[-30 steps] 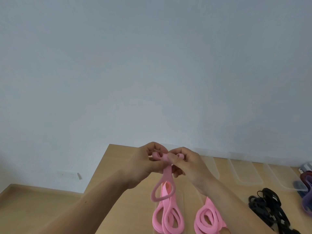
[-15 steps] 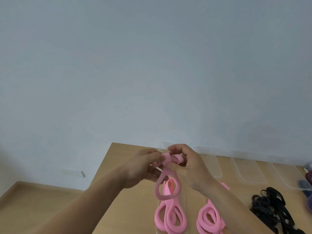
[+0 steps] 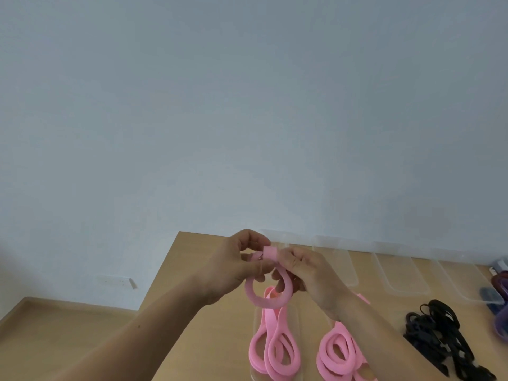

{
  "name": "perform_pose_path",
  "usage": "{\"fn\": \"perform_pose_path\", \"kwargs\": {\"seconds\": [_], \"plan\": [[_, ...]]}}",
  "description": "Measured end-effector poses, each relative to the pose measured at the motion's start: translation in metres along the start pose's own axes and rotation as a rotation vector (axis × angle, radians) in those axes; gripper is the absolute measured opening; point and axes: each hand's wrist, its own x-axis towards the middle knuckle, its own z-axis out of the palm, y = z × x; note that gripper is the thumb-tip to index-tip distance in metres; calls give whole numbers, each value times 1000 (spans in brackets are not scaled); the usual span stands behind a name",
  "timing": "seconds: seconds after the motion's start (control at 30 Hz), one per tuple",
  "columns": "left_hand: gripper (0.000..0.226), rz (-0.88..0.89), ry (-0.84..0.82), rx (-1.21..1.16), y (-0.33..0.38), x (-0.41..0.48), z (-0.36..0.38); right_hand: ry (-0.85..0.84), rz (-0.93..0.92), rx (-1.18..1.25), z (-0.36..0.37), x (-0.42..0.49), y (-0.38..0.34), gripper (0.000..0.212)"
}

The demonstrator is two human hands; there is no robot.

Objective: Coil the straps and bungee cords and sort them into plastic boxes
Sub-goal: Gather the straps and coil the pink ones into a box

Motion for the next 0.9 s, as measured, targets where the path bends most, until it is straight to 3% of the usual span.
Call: {"fn": "perform_pose_path", "kwargs": {"seconds": [0.07, 0.27, 0.37, 0.57, 0.73, 0.9], "plan": [[35, 13, -23, 41, -1, -1, 2, 26, 10, -22, -1, 1, -2, 35], [39, -32, -44, 117, -4, -2, 7, 60, -6, -41, -2, 1, -2, 6], [35, -66, -58, 147, -4, -4, 5, 69, -21, -30, -4, 1, 1, 16], [36, -243, -153, -93, 0, -6, -1, 55, -79, -94, -4, 0, 11, 41], [34, -240, -182, -123, 0, -8, 1, 93, -142, -183, 1, 1, 12, 42], [33, -159, -87, -106, -4, -7, -1, 47, -108, -78, -3, -2, 6, 26]]}}
